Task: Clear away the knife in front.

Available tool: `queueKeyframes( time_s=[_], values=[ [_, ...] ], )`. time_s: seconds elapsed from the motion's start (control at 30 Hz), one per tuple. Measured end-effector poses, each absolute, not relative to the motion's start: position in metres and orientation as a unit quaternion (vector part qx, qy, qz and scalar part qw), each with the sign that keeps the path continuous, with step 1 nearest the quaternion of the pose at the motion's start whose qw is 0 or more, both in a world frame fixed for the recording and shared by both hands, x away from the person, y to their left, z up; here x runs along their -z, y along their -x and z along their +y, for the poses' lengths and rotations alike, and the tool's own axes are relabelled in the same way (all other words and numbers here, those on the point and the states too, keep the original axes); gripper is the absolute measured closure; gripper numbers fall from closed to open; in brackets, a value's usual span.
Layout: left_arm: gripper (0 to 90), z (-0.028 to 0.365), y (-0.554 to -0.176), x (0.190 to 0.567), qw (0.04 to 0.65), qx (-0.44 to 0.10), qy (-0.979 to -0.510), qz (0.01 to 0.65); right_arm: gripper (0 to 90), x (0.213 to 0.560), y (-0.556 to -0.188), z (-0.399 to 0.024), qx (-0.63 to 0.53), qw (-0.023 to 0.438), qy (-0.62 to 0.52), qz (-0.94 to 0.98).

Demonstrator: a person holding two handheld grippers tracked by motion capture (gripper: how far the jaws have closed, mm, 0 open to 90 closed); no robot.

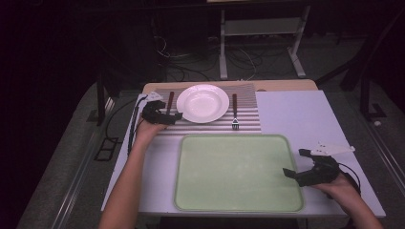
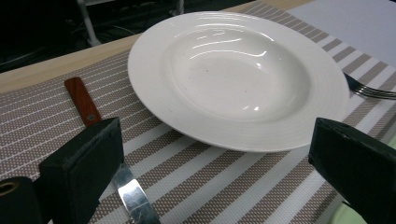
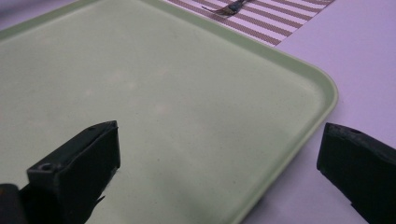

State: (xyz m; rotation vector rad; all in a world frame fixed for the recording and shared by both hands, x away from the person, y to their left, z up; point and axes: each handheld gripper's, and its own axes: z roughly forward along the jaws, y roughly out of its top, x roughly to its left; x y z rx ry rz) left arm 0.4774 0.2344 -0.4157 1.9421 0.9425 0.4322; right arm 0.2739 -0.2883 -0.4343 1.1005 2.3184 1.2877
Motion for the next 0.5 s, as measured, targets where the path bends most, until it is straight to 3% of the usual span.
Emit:
queueKeyframes(
  time_s=[0.1,0.5],
  values=[
    [4.0,0.236,-0.48,0.416,0.453,-0.176,-0.786,0.383,0.0,0.435,-0.274,-0.288,-0.443,0.135,-0.381,0.8],
    [22.5,0.247,-0.495,0.42,0.451,-0.185,-0.78,0.391,0.0,0.436,-0.275,-0.29,-0.44,0.139,-0.39,0.797]
  ],
)
